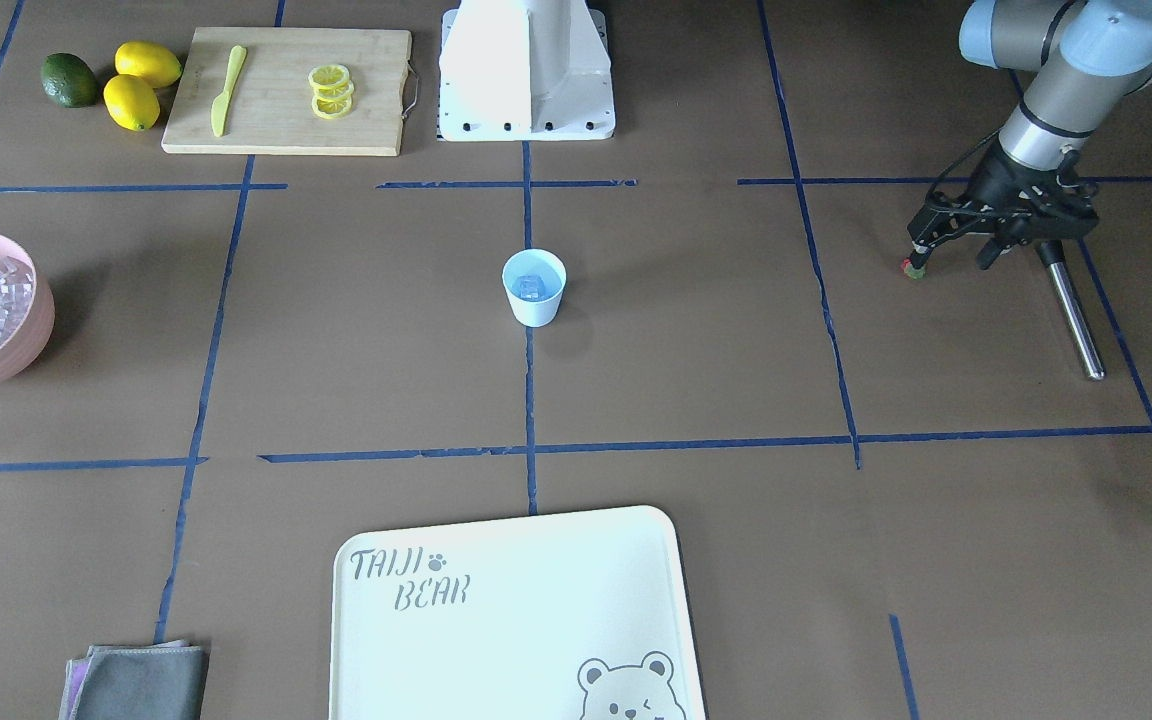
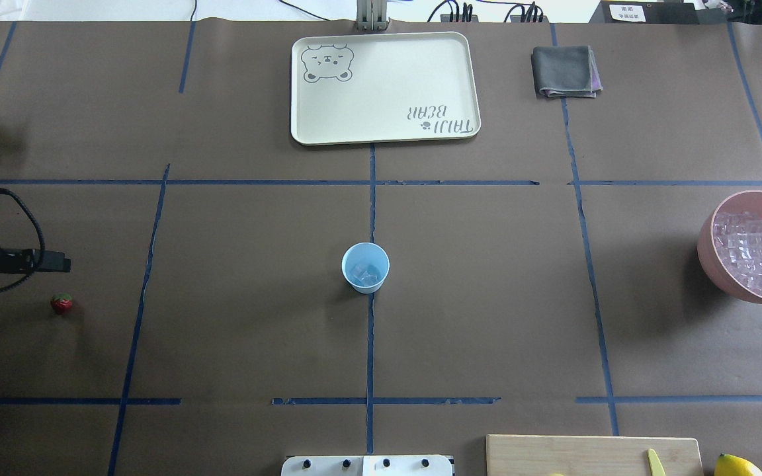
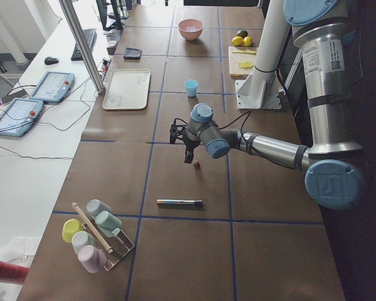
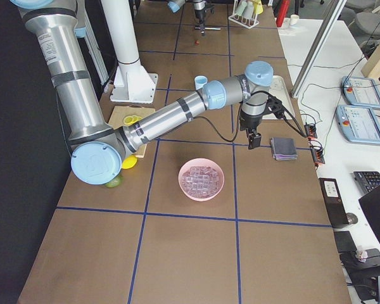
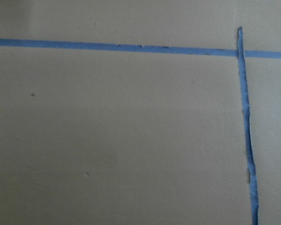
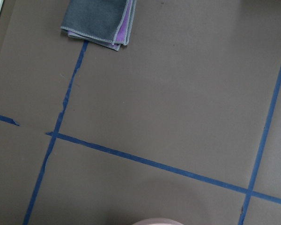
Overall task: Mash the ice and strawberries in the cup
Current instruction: 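Lower the left gripper onto the red strawberry and grasp it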
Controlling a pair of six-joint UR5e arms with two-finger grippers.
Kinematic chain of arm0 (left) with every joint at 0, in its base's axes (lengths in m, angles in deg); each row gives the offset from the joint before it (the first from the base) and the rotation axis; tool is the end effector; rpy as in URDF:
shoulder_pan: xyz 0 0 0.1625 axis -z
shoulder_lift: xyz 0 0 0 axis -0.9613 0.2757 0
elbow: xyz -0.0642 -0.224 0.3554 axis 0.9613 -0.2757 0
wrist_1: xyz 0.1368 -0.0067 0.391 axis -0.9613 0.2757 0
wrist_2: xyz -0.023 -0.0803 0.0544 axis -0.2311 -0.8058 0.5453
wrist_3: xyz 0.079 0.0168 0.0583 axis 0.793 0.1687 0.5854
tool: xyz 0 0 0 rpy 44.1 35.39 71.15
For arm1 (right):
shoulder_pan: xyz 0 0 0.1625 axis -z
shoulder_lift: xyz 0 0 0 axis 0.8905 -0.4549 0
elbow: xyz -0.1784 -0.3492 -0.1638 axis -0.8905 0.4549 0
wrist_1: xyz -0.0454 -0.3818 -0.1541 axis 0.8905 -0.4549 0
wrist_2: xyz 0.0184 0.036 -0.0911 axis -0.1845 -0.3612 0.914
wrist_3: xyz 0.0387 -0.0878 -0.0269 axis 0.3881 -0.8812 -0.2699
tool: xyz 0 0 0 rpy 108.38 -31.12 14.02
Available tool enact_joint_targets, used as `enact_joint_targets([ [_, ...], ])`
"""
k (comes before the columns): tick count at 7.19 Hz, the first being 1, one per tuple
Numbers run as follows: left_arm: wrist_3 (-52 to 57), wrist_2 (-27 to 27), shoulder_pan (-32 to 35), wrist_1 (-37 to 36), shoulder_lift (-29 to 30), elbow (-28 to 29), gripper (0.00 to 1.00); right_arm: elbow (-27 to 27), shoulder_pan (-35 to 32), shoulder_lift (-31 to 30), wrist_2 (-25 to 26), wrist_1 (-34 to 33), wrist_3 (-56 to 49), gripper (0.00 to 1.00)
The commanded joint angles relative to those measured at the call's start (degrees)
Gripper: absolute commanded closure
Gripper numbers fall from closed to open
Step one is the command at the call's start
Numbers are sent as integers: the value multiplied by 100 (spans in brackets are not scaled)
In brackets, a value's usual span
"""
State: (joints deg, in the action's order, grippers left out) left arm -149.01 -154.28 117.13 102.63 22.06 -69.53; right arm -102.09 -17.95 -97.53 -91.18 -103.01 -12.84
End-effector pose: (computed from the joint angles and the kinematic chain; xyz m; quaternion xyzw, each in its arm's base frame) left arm 0.2560 -0.3760 0.5276 0.0991 0.4139 -0.0525 0.9034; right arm -0.0262 -0.5769 0.4342 0.0920 -0.3722 -0.1120 0.9168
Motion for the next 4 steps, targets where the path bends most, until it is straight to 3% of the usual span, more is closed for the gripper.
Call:
enact_joint_targets([
  [1, -165, 232, -340, 56, 91, 240, 0, 87, -164, -536, -114, 516, -138, 1],
  [4, -165, 232, -420, 47, 65, 355, 2, 96, -164, -670, -149, 721, -86, 1],
])
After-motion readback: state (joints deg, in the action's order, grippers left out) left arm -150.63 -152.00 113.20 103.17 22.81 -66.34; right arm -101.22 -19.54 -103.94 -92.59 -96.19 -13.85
